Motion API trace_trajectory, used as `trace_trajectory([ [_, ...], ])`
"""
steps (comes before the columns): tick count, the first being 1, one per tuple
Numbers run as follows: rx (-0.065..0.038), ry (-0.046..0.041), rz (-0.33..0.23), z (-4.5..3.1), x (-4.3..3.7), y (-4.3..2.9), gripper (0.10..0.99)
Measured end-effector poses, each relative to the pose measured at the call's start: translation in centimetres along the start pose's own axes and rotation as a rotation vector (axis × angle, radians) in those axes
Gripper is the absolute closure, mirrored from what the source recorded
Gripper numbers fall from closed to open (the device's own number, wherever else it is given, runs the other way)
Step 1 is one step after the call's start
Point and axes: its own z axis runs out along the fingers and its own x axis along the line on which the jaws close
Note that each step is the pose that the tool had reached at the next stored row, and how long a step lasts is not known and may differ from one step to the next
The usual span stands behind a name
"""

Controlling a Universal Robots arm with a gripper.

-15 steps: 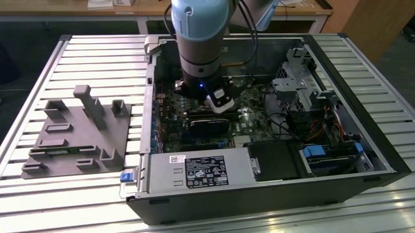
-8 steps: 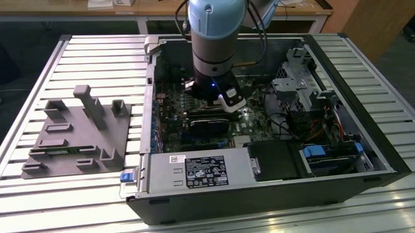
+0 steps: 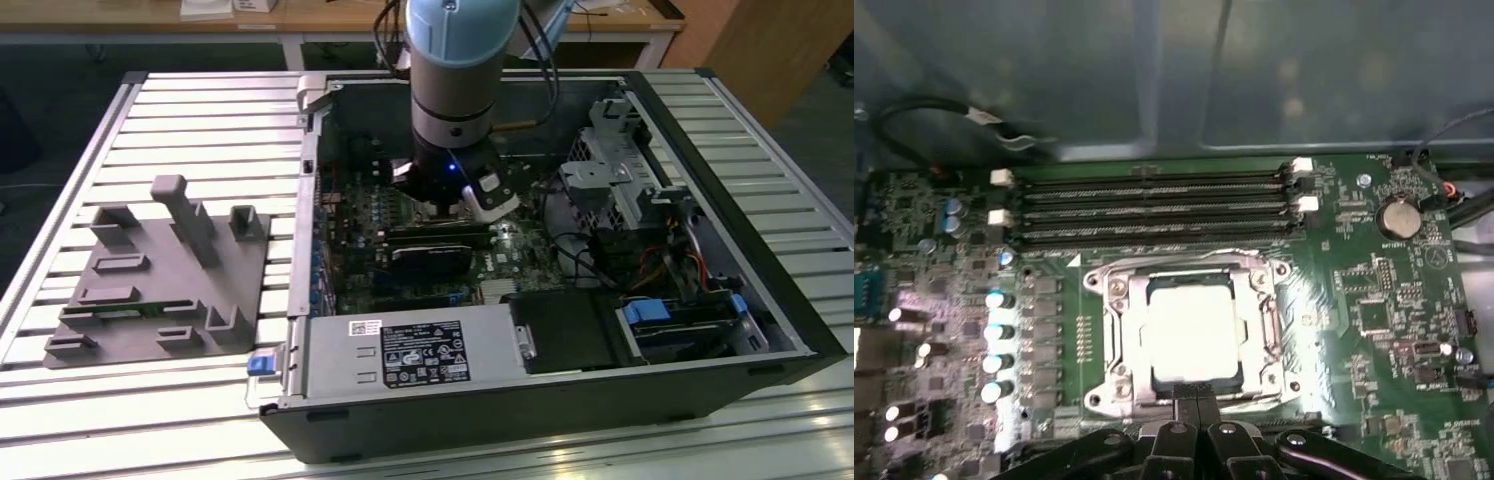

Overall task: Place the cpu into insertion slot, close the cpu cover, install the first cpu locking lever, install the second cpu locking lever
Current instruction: 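Install the second cpu locking lever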

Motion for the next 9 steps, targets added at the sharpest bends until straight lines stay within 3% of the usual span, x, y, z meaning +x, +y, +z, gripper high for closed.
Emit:
trace_trajectory([
  [4,0.019,-0.0013,-0.001,0.2,-0.51,0.68,0.98],
  [9,0.047,-0.0032,-0.003,0.58,-0.51,2.16,0.98],
])
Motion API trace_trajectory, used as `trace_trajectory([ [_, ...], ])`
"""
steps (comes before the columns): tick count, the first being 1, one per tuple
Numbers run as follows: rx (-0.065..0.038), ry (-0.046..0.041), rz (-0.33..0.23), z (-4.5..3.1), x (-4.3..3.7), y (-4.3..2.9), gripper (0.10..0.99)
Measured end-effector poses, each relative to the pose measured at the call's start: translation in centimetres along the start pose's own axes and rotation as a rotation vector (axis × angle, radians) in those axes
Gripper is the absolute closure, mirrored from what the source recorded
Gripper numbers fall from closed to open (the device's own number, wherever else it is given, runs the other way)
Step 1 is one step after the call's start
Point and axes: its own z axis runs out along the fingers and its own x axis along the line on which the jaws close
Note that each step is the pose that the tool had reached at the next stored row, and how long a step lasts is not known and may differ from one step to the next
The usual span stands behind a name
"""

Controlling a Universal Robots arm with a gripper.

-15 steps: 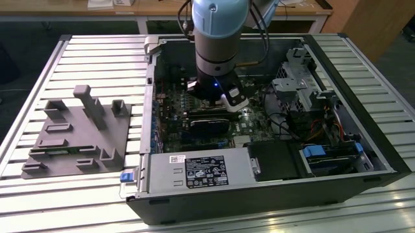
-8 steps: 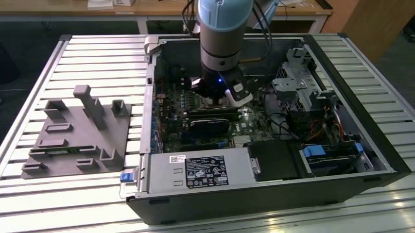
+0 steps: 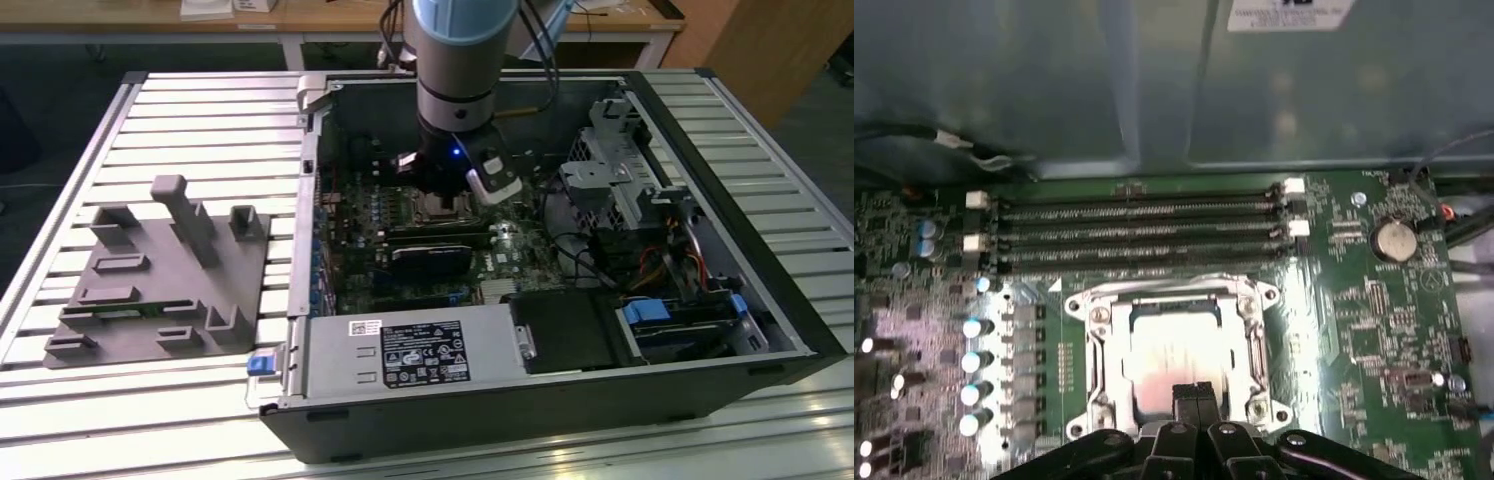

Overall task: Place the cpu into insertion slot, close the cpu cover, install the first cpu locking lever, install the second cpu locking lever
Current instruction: 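Install the second cpu locking lever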

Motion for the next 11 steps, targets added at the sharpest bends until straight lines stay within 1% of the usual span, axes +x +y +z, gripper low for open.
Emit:
trace_trajectory([
  [3,0.017,-0.001,-0.001,0.18,0.07,0.87,0.98],
  [5,0.023,-0.0014,-0.002,0.24,0.09,1.18,0.98],
  [11,0.025,-0.0016,-0.002,0.24,0.09,1.21,0.98],
])
